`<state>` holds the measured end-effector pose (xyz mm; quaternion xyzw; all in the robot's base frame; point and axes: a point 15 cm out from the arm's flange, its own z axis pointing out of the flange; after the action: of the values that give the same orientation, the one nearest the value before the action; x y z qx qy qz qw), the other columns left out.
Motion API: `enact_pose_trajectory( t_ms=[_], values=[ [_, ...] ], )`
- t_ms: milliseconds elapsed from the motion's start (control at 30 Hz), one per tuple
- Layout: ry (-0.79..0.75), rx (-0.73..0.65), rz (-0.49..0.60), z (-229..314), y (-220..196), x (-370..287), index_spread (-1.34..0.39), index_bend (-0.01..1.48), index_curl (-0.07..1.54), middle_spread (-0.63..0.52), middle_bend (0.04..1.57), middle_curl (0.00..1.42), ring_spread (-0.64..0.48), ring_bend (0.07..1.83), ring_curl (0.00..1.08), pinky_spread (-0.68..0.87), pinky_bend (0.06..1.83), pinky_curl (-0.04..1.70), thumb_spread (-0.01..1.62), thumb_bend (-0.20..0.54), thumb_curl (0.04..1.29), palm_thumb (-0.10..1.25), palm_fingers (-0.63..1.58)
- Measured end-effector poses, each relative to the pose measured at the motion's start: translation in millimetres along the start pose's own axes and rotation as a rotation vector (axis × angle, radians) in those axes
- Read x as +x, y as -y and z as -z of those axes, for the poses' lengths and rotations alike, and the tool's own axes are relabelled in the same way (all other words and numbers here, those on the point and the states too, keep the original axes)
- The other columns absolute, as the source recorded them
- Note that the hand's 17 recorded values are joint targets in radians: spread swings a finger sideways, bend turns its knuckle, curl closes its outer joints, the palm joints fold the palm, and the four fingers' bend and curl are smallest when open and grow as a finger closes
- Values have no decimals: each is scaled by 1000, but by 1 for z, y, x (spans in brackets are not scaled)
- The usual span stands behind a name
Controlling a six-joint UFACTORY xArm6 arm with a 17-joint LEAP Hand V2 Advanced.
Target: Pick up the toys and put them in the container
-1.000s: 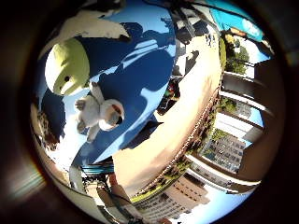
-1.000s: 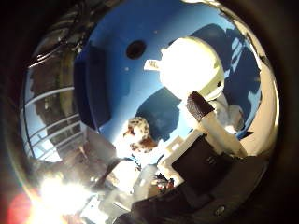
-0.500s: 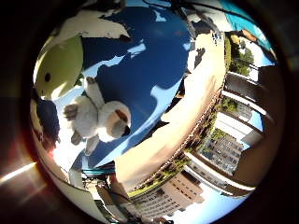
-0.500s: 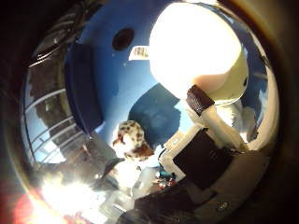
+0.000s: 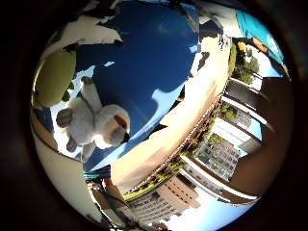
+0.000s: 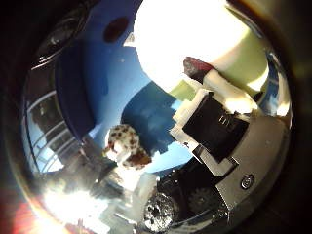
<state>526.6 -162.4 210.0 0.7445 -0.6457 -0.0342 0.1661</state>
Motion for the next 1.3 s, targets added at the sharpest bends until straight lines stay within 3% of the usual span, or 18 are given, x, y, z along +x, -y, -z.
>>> enact_pose_trajectory(
  t_ms=[167,467,667,933,1300],
  values=[
    [50,49,-20,23,-3,-10,-717,822,217,-348,1010,1105,-110,1409,808,186,1799,169,955,0,680,1041,907],
    [34,74,5,88,-42,-31,-842,998,295,-359,1092,1227,-137,1452,855,131,1831,315,949,-12,785,1005,856],
    [18,127,66,138,-64,-63,-884,1042,354,-356,1128,1276,-145,1489,876,121,1822,415,965,-9,843,1000,815],
    [137,294,232,217,-92,-163,-908,1062,449,-348,1162,1300,-146,1521,885,115,1809,515,980,-10,898,989,781],
    [111,393,431,260,-108,-308,-921,1038,652,-334,1217,1308,-143,1576,883,115,1796,627,991,-11,958,978,725]
  ],
)
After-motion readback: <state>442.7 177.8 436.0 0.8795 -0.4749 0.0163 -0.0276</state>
